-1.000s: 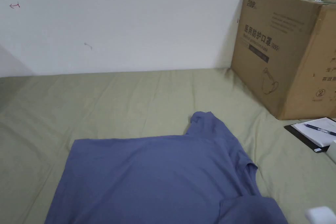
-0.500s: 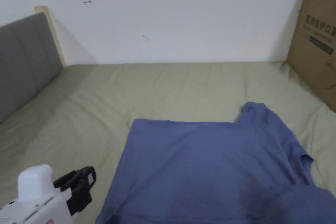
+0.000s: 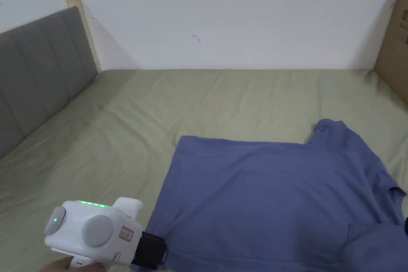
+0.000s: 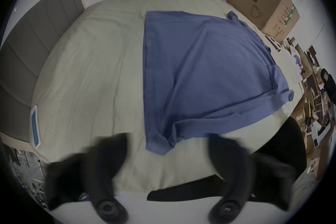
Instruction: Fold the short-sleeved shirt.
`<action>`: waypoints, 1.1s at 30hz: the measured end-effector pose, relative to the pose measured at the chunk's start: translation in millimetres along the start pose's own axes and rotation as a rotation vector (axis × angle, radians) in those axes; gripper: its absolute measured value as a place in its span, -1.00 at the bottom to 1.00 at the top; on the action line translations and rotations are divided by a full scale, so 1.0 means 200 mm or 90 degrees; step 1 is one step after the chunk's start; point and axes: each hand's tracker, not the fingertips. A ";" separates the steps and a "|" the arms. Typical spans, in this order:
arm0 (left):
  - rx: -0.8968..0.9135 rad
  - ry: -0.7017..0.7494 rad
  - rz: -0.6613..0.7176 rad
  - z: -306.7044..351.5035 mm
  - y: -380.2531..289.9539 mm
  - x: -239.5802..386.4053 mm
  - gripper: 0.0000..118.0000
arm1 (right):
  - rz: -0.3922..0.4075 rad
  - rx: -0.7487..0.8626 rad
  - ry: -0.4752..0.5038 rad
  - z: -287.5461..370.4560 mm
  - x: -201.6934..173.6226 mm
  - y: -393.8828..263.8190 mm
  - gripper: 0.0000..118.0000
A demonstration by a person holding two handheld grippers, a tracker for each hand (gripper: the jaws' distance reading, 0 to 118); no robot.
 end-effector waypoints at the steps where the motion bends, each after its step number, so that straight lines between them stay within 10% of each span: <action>1: -0.001 0.000 0.003 -0.04 0.00 0.00 0.98 | 0.005 -0.009 0.000 -0.01 -0.01 0.00 -1.00; 4: 0.011 -0.001 0.012 -0.12 0.02 0.01 0.90 | 0.010 -0.030 0.002 -0.02 -0.02 -0.01 -1.00; 7: 0.008 -0.025 0.012 -0.12 0.00 0.05 -1.00 | 0.002 -0.044 0.002 -0.05 0.04 -0.05 -1.00; 13: 0.033 -0.018 0.030 -0.10 -0.07 0.04 -1.00 | -0.038 -0.055 -0.027 -0.05 0.19 -0.07 -1.00; 20: 0.117 -0.013 0.026 0.09 -0.14 0.09 -1.00 | -0.223 -0.212 -0.067 -0.12 0.65 -0.14 -0.95; 21: 0.121 -0.011 0.022 0.10 -0.15 0.10 -1.00 | -0.225 -0.233 -0.072 -0.13 0.70 -0.16 -0.61; 23: 0.129 -0.003 0.013 0.07 -0.16 0.09 -1.00 | -0.209 -0.268 -0.112 -0.15 0.76 -0.22 0.98; 29: 0.118 0.006 0.007 0.01 -0.21 0.13 -1.00 | -0.263 -0.392 -0.144 -0.20 0.79 -0.48 0.82; 33: 0.108 0.010 0.010 0.05 -0.24 0.24 -1.00 | -0.182 -0.410 -0.137 -0.36 0.80 -0.52 0.53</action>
